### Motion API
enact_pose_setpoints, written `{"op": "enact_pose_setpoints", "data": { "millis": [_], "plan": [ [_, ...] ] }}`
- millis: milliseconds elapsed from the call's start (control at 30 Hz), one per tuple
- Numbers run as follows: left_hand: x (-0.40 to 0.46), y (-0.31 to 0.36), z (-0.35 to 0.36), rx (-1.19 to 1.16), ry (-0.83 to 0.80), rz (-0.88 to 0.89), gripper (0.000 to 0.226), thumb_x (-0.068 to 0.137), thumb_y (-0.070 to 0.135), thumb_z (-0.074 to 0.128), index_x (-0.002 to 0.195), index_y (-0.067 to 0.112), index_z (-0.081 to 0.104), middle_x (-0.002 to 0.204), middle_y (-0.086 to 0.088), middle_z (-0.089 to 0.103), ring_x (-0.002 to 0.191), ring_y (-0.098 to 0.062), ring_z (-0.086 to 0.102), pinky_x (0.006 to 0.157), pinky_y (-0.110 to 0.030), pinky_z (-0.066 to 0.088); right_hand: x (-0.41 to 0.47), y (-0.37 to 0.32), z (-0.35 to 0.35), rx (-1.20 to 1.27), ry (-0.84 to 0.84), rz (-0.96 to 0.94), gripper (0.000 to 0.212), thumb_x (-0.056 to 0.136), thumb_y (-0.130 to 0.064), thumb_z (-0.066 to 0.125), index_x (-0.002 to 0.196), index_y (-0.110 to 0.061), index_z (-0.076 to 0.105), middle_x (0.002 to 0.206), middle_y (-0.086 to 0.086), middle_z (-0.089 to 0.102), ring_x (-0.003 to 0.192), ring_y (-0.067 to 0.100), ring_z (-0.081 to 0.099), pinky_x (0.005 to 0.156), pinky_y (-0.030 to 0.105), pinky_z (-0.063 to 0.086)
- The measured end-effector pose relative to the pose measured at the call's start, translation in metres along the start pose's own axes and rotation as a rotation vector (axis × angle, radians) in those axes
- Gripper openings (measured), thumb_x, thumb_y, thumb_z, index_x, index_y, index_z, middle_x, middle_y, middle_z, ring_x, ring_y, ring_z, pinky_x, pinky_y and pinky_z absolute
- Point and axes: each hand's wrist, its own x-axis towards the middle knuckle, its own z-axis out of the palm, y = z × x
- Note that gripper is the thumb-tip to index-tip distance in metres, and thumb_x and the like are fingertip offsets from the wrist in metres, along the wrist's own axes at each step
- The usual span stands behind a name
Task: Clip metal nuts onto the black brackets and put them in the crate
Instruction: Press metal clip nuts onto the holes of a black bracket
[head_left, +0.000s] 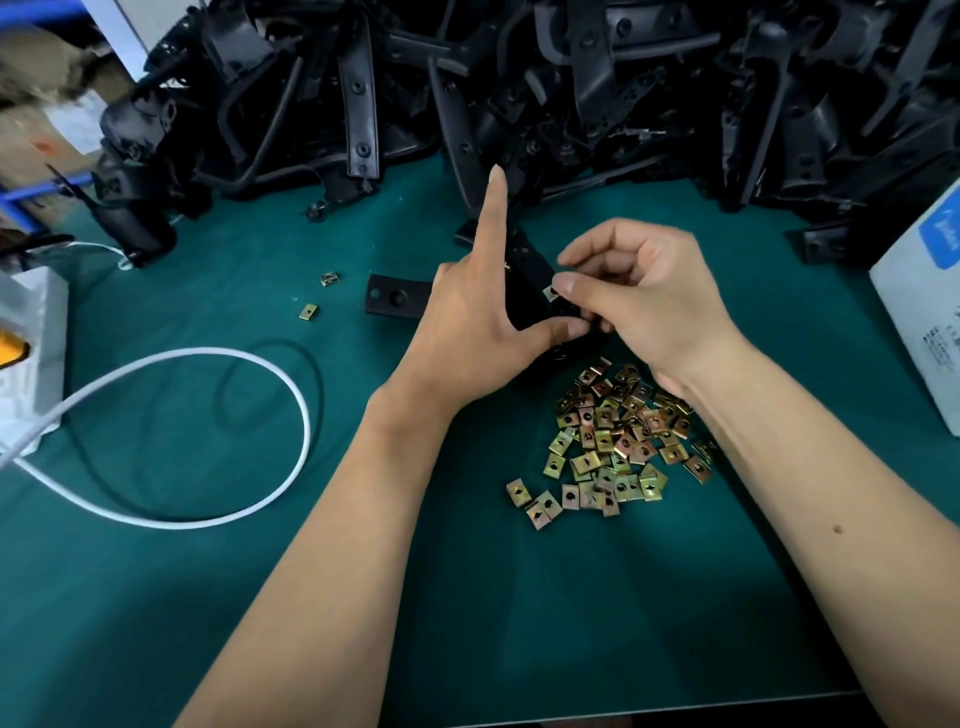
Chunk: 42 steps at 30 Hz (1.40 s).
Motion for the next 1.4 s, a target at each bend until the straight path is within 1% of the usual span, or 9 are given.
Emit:
{"op": "enact_pose_setpoints", "data": {
  "millis": [133, 233, 333, 467, 667, 867, 1100, 1267, 1400],
  "plan": [
    [-0.001, 0.001, 0.002, 0.043, 0.019, 0.029, 0.133, 0.076, 0.046, 0.088, 0.165, 0.015, -0.006, 0.089, 0.002, 0.068, 0.085, -0.015, 0.063, 0.098, -0.049, 0.05, 0.001, -0.001, -0.006, -0.106, -0.053, -0.048, 0.02, 0.086, -0.011, 0.08, 0.101, -0.022, 0.072, 0.074, -0.005, 0.075, 0.067, 0.006, 0.066, 0.072, 0.023, 0.053],
    [0.001, -0.004, 0.004, 0.037, 0.044, 0.036, 0.133, 0.075, 0.049, 0.089, 0.165, 0.017, -0.004, 0.08, 0.006, 0.065, 0.077, -0.007, 0.06, 0.088, -0.035, 0.053, 0.0, -0.002, -0.008, -0.219, -0.065, -0.09, 0.03, 0.089, -0.018, 0.078, 0.118, -0.024, 0.069, 0.082, -0.008, 0.078, 0.079, 0.004, 0.071, 0.082, 0.021, 0.053],
    [0.002, -0.012, 0.005, -0.015, 0.11, 0.0, 0.133, 0.074, 0.05, 0.089, 0.166, 0.02, -0.002, 0.068, 0.018, 0.054, 0.07, 0.006, 0.056, 0.066, -0.01, 0.04, -0.001, -0.003, -0.006, -0.3, -0.057, -0.059, 0.03, 0.096, -0.033, 0.07, 0.125, -0.026, 0.063, 0.084, -0.006, 0.078, 0.071, 0.0, 0.068, 0.073, 0.021, 0.05],
    [0.003, -0.022, 0.002, 0.004, 0.2, 0.023, 0.134, 0.074, 0.046, 0.091, 0.165, 0.012, -0.001, 0.087, 0.046, 0.057, 0.087, 0.021, 0.054, 0.074, 0.002, 0.037, 0.002, -0.005, -0.015, -0.564, -0.15, -0.079, 0.019, 0.1, -0.038, 0.063, 0.093, -0.023, 0.072, 0.074, -0.011, 0.07, 0.066, 0.0, 0.063, 0.067, 0.025, 0.048],
    [0.001, -0.025, -0.004, 0.029, 0.243, -0.066, 0.139, 0.069, 0.054, 0.09, 0.165, 0.018, -0.004, 0.088, 0.022, 0.05, 0.086, -0.001, 0.051, 0.077, -0.005, 0.035, 0.001, -0.007, -0.017, -0.771, -0.431, -0.055, 0.026, 0.07, -0.053, 0.086, 0.081, -0.035, 0.071, 0.074, -0.018, 0.067, 0.064, -0.002, 0.057, 0.054, 0.014, 0.035],
    [0.0, -0.023, -0.005, 0.029, 0.232, -0.065, 0.136, 0.067, 0.051, 0.092, 0.166, 0.017, 0.006, 0.088, 0.025, 0.049, 0.09, 0.018, 0.05, 0.078, 0.001, 0.035, 0.003, -0.003, -0.013, -0.803, -0.322, -0.108, 0.013, 0.092, -0.034, 0.075, 0.087, -0.022, 0.073, 0.078, -0.008, 0.068, 0.071, 0.006, 0.059, 0.062, 0.03, 0.043],
    [0.0, -0.01, -0.002, 0.022, 0.08, -0.028, 0.138, 0.063, 0.058, 0.092, 0.166, 0.023, 0.007, 0.095, 0.016, 0.059, 0.094, 0.003, 0.054, 0.083, -0.005, 0.041, 0.006, 0.0, -0.017, -0.158, 0.03, 0.047, 0.014, 0.103, -0.011, 0.06, 0.096, -0.005, 0.07, 0.07, 0.002, 0.071, 0.058, 0.014, 0.063, 0.051, 0.025, 0.051],
    [-0.001, 0.0, -0.001, 0.003, -0.014, 0.016, 0.134, 0.065, 0.057, 0.091, 0.166, 0.018, 0.012, 0.15, 0.0, 0.05, 0.14, -0.012, 0.044, 0.117, -0.032, 0.038, 0.005, -0.001, -0.012, -0.048, 0.02, 0.04, 0.019, 0.1, -0.008, 0.064, 0.105, -0.018, 0.08, 0.076, -0.006, 0.073, 0.071, 0.004, 0.062, 0.063, 0.019, 0.051],
    [-0.002, 0.002, 0.002, -0.005, -0.028, 0.035, 0.135, 0.064, 0.057, 0.092, 0.165, 0.015, 0.013, 0.16, 0.0, 0.042, 0.145, -0.003, 0.032, 0.113, -0.003, 0.02, 0.005, -0.005, -0.011, 0.037, 0.042, 0.024, 0.009, 0.096, -0.005, 0.068, 0.1, -0.006, 0.076, 0.075, 0.001, 0.072, 0.069, 0.011, 0.062, 0.06, 0.021, 0.05]
  ]
}}
